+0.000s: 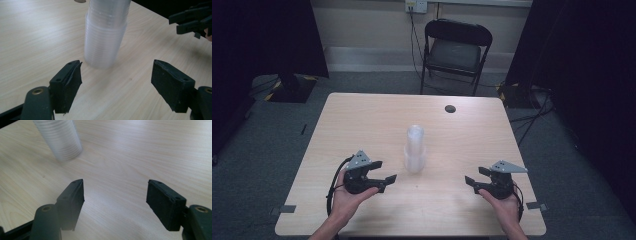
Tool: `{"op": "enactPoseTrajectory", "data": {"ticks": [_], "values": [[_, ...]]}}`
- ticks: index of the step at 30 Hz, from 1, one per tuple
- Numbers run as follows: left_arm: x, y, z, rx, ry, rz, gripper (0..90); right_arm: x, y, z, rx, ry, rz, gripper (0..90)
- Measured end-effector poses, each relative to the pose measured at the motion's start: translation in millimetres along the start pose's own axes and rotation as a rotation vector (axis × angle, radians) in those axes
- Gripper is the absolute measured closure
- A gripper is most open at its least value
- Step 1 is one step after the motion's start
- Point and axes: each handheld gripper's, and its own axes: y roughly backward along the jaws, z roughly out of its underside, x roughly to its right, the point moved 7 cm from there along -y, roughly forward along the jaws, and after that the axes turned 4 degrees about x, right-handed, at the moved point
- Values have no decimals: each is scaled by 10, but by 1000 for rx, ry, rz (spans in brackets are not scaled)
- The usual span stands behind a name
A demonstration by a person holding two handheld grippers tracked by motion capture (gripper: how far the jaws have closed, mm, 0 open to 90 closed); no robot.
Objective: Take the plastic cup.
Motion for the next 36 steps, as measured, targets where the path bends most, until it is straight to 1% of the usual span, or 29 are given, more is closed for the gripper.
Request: {"op": "enactPoseTrajectory", "data": {"ticks": [1,2,4,5,6,7,8,9,10,11,12,13,14,16,17,18,19,21,22,24,25,26,27,29,30,31,33,34,36], "values": [[7,-1,-39,10,-1,-5,242,5,-6,8,-9,-1,0,305],[7,-1,-39,10,-1,-5,242,5,-6,8,-9,-1,0,305],[22,-23,-138,23,-43,-11,242,2,-6,18,-13,0,-1,305],[34,-38,-176,22,-57,-11,242,5,-4,15,-8,6,0,305],[48,-50,-206,24,-59,-2,242,2,0,12,-5,2,-1,305],[81,-81,-282,33,-70,19,241,-1,5,6,-1,1,-3,303],[81,-81,-282,33,-70,19,238,-1,5,6,-1,1,-3,303],[98,-127,-332,24,-97,16,231,-6,11,-1,4,2,-8,303],[98,-127,-332,24,-97,16,202,-6,11,-1,4,2,-8,303],[91,-185,-365,26,-82,25,164,-10,12,-4,6,5,-11,303],[91,-185,-365,26,-82,25,159,-10,12,-4,6,5,-11,303],[81,-234,-389,20,-78,49,160,-16,7,0,1,1,-14,303],[81,-234,-389,20,-78,49,160,-16,7,0,1,1,-14,303],[61,-289,-457,32,-77,44,161,-21,-8,19,-10,-3,-22,303],[63,-300,-484,34,-86,49,165,-17,-13,27,-15,-3,-21,303],[63,-300,-484,34,-86,49,193,-20,-15,29,-16,-2,-25,303],[63,-313,-517,52,-95,49,227,-19,-13,27,-14,1,-25,303],[62,-340,-594,52,-111,37,223,-26,-8,22,-13,-4,-27,303],[56,-338,-631,64,-116,29,219,-28,-7,19,-10,-2,-27,303],[51,-340,-661,64,-112,31,199,-30,-7,19,-10,-2,-28,303],[54,-349,-689,65,-108,39,199,-31,-8,19,-10,-2,-29,303],[47,-354,-713,67,-123,33,202,-31,-12,20,-10,0,-30,303],[46,-372,-736,72,-125,30,207,-32,-16,22,-11,-1,-32,303],[28,-435,-814,104,-128,28,206,-36,-20,24,-14,-5,-33,303],[28,-435,-814,104,-128,28,203,-36,-20,24,-14,-5,-33,303],[10,-489,-863,126,-146,19,194,-38,-21,23,-13,-3,-35,303],[5,-526,-878,123,-144,19,183,-41,-19,24,-15,-4,-35,303],[6,-551,-890,127,-137,21,182,-39,-20,23,-13,-2,-35,303],[4,-587,-907,141,-138,15,182,-36,-21,24,-12,-6,-36,303]]}}
